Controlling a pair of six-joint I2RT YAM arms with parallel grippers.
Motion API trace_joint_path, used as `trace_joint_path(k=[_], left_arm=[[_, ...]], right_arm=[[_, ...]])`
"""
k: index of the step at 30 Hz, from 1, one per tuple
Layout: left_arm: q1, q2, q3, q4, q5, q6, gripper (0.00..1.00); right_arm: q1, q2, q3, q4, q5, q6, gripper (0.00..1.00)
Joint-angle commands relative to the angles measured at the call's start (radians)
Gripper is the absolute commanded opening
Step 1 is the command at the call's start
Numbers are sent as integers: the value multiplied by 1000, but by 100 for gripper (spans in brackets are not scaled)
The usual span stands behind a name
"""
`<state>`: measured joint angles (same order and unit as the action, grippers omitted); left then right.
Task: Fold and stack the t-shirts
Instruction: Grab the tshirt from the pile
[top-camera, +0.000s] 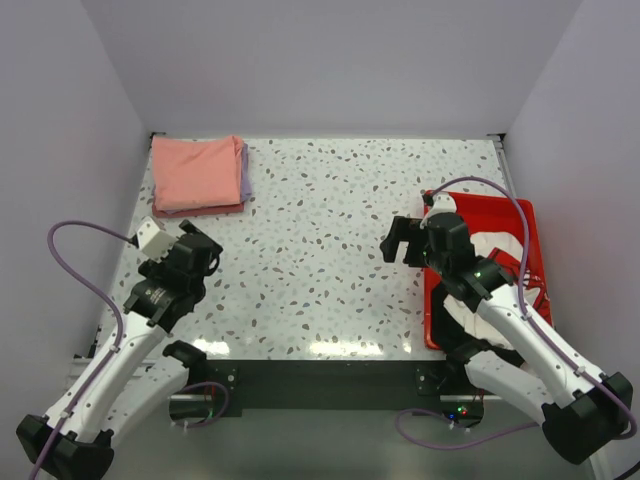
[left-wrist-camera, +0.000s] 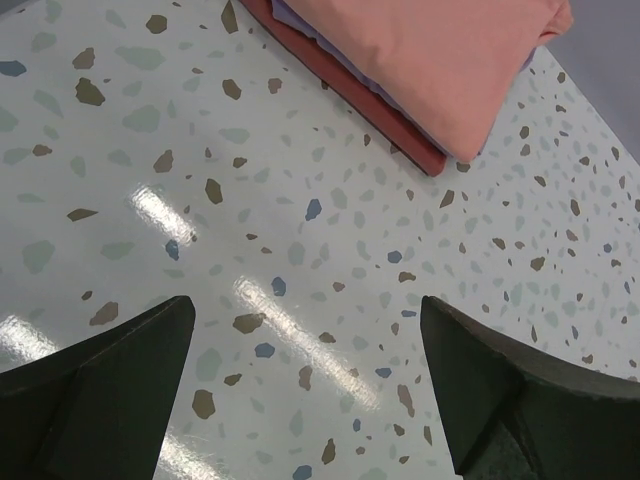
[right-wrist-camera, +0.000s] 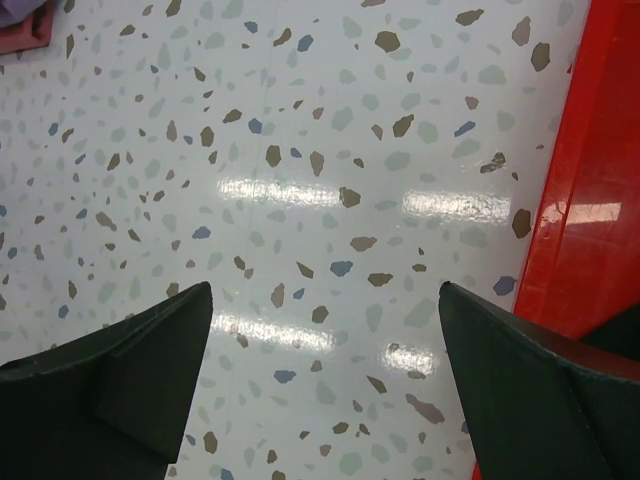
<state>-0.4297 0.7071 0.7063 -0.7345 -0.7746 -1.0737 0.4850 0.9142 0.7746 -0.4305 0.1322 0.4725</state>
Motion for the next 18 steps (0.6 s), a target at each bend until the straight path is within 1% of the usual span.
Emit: trace_joint_path(k=[1, 7, 9, 13, 14, 16, 18], left_arm=[[-3, 9, 45, 21, -46, -25, 100], [-3, -11, 24, 24, -37, -29, 100], [-3, -17, 19, 30, -28, -23, 100], [-3, -15, 18, 81, 14, 44, 100], [-3, -9, 15, 92, 24, 58, 100], [-3, 3, 18, 96, 41, 66, 100], [-3, 18, 24, 84, 41, 66, 100]], right_arm=[[-2, -8, 52, 55, -20, 12, 99], [0, -26, 60, 33, 17, 37, 99], [-2, -20, 81, -3, 59, 46, 99], [-3, 17, 152, -144, 233, 77, 99], [-9, 32, 184, -209, 297, 86, 99], [-26, 72, 228, -267, 323, 100, 99], [-80, 113, 253, -347, 310, 103, 99]])
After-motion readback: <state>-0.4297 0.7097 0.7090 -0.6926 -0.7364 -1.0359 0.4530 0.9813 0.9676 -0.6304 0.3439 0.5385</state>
